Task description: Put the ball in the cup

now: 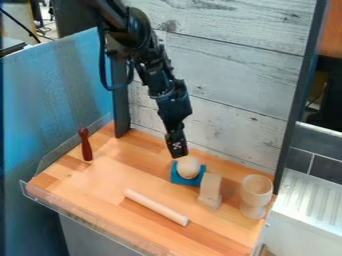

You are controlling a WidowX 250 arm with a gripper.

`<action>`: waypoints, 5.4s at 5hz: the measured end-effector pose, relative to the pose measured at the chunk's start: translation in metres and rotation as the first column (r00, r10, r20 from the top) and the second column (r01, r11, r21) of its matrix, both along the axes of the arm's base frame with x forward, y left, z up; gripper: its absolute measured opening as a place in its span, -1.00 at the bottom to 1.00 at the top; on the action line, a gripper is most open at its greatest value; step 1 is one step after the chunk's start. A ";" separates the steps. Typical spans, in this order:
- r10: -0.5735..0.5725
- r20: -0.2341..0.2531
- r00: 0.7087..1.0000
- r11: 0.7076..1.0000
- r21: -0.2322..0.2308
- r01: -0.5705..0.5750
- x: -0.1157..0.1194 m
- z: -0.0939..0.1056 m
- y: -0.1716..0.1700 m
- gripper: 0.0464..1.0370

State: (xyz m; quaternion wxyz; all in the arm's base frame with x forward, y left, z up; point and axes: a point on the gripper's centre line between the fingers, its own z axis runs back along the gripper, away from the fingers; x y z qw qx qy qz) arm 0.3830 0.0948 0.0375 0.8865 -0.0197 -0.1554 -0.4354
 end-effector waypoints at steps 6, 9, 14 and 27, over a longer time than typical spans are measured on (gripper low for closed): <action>0.029 -0.001 1.000 1.000 -0.004 -0.029 0.023 -0.054 -0.011 0.85; 0.159 -0.034 0.987 0.977 -0.136 -0.162 0.025 -0.044 -0.002 0.47; 0.193 0.046 0.980 0.949 -0.264 -0.175 -0.014 0.052 -0.077 0.47; 0.818 -0.093 0.567 0.572 0.235 -0.786 -0.043 0.033 -0.022 0.93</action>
